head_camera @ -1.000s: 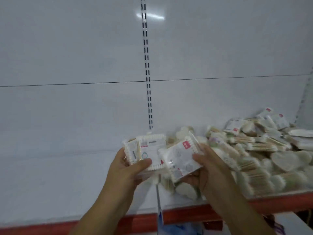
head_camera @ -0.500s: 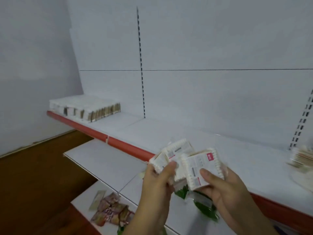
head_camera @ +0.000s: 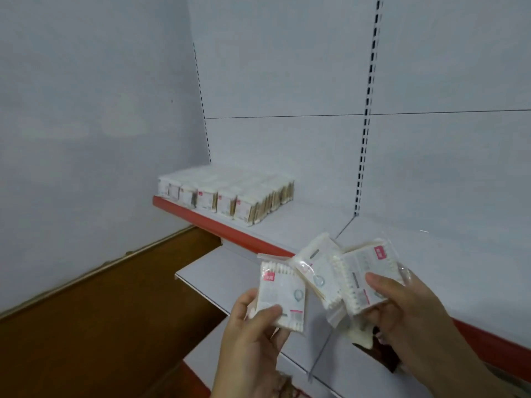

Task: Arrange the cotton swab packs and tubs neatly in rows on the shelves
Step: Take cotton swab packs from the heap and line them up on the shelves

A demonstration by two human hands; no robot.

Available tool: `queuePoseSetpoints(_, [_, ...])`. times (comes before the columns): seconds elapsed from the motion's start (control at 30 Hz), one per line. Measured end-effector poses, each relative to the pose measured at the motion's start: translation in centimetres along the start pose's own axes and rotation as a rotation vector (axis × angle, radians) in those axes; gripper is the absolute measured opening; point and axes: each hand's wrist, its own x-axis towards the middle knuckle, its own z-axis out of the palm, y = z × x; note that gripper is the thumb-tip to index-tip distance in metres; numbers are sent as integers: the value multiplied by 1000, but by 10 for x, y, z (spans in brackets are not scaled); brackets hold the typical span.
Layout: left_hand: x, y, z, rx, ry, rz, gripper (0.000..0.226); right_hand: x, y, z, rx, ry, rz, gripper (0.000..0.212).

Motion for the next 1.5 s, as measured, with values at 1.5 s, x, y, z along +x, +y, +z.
queuePoseSetpoints(1.5, [491, 279, -118, 2090, -991, 1178, 45, 377, 122, 259, -1504, 47, 11, 46])
